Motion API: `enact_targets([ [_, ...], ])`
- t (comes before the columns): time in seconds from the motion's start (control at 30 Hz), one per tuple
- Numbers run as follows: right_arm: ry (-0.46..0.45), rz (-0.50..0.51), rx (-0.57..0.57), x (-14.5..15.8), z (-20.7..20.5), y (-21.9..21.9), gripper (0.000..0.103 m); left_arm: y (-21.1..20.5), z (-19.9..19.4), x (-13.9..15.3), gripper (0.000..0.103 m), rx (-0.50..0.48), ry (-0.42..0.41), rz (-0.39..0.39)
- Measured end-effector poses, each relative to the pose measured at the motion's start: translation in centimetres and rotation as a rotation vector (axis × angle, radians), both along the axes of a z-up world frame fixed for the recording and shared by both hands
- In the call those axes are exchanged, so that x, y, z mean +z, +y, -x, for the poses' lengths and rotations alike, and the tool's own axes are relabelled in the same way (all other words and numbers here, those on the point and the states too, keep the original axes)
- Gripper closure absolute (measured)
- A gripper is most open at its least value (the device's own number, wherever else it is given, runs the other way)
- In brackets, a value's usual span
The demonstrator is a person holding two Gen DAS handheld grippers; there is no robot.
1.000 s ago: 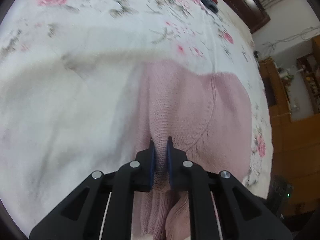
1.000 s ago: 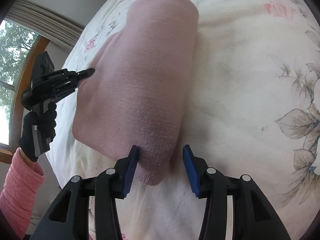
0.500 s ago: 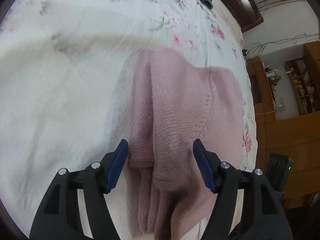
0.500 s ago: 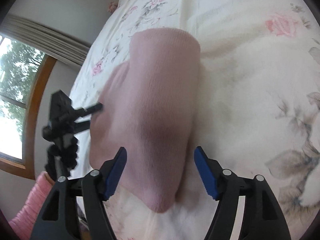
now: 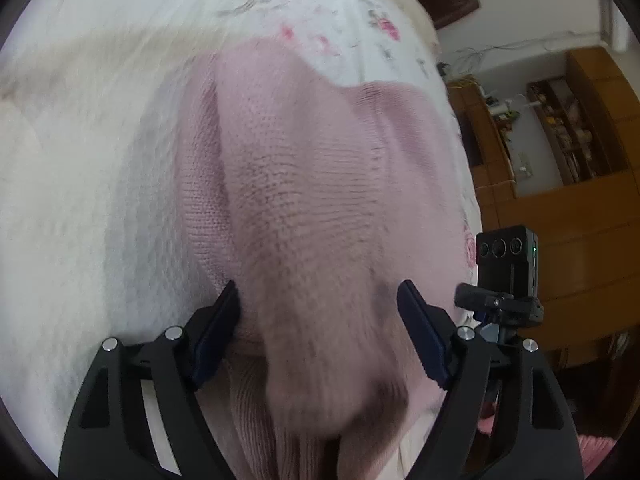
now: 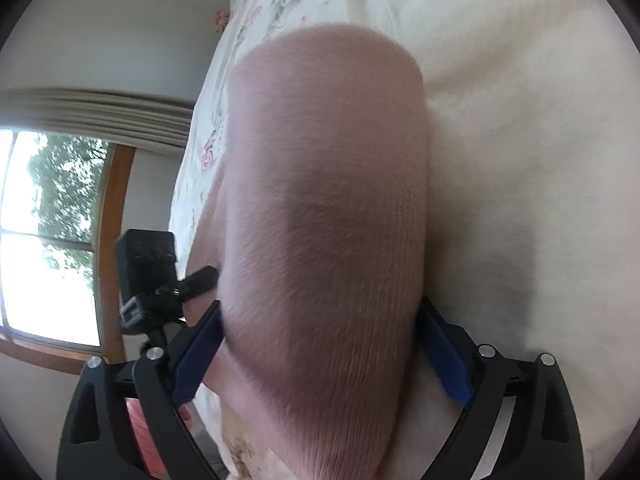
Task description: Fold small clothes
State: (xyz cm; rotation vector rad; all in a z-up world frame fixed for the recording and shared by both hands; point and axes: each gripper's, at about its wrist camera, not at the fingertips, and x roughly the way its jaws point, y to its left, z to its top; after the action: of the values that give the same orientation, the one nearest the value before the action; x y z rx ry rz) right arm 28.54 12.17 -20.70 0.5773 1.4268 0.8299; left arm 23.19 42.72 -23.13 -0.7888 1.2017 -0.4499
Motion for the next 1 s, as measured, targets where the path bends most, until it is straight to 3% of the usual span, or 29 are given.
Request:
enact_targets([
  [0.07,0.011,-0.009,-0.018,-0.5,-0.2,0.4,0.010,-0.8,-0.3,0.2,0.018,-0.002,-0.003,-0.034],
  [0.13,0.002,-0.003,-0.023,-0.3,-0.2,0.5,0.017,-1.5,-0.3,0.5,0.024,-0.003,-0.011,-0.074],
  [0.2,-0.010,-0.010,-0.027,0.3,0.1,0.1,0.028,-1.6,0.3,0.7,0.044,0.006,-0.019,-0.052],
  [0.3,-0.011,-0.049,-0.042,1.4,0.7,-1.0,0.042,-1.4,1.5,1.6,0.055,0.045,-0.069,0.003],
  [0.53,-0.071,-0.110,-0.017,5.9,2.7,-2.4,0.046,-3.7,4.7,5.4,0.058,0.049,-0.147,0.075],
  [0.8,-0.132,-0.129,-0.016,11.5,7.8,-11.5,0.046,-12.0,10.0,11.9,0.057,-0.029,-0.247,0.105],
  [1.0,-0.130,-0.095,-0.034,13.3,12.5,-18.6,0.046,-18.9,13.6,12.3,0.057,-0.075,-0.239,0.107],
])
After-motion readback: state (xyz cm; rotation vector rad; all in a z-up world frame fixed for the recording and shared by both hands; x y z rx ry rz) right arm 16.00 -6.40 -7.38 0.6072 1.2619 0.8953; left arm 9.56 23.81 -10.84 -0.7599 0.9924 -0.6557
